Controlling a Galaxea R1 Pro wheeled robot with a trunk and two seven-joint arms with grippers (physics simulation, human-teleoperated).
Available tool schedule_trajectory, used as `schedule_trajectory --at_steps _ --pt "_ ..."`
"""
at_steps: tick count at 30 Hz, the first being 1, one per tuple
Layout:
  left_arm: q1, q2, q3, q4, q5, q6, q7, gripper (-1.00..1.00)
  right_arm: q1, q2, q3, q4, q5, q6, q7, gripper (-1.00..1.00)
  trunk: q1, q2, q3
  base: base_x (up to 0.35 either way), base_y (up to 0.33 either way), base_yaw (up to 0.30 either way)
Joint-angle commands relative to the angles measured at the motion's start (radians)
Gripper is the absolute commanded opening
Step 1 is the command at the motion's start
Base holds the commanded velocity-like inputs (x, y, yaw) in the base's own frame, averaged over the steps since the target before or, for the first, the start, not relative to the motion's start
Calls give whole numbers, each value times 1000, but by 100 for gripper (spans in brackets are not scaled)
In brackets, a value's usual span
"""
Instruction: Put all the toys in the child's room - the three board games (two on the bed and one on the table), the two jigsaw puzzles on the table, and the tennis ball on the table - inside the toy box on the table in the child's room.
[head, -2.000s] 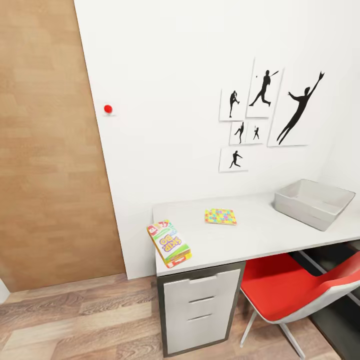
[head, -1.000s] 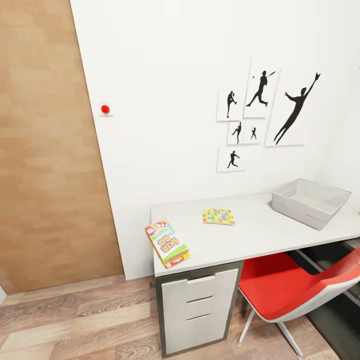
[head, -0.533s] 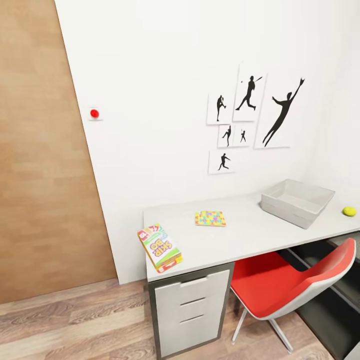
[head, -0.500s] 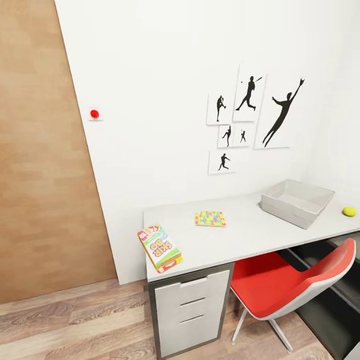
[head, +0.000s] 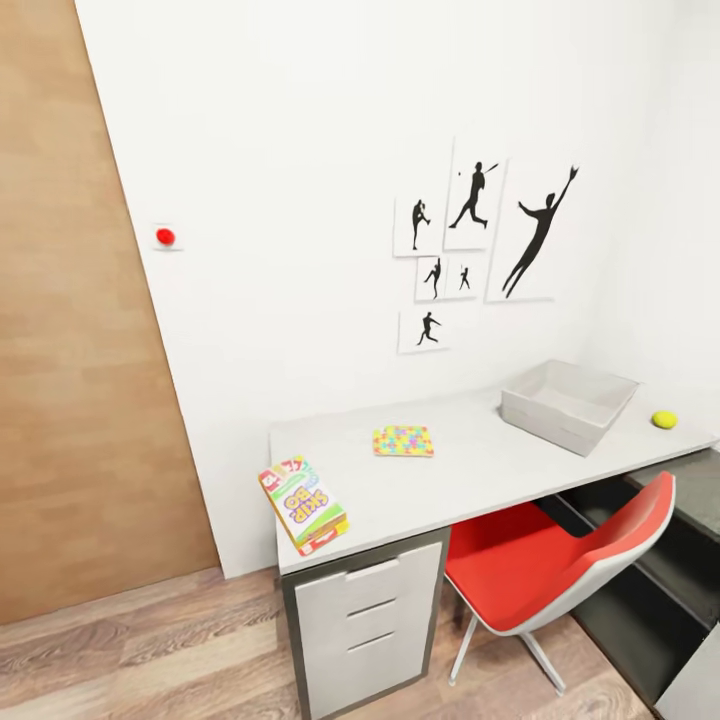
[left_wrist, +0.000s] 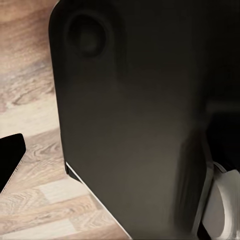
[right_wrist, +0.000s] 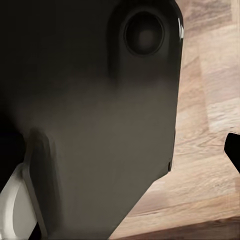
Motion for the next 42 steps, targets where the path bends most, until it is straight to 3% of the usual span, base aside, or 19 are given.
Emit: schedule_trajectory --at_steps 1,15,29,35,42 --pt "0 0 -1 0 0 0 0 100 0 0 0 0 -1 0 0 100 -4 7 3 0 0 -260" --pt "0 0 -2 0 -3 0 0 100 0 -6 -2 1 0 0 0 100 -58 105 46 0 0 -254" --pt "0 2 0 -58 -6 -18 -2 100 0 -10 -1 -1 8 -12 0 100 -111 203 90 0 0 -41" --pt "-1 3 0 -106 -6 -14 -3 100 0 -9 -3 -1 6 -66 0 100 -134 245 109 0 0 -3" --pt "-4 3 1 -176 -5 25 -4 100 0 2 -4 -1 3 -192 0 100 -161 294 131 0 0 0"
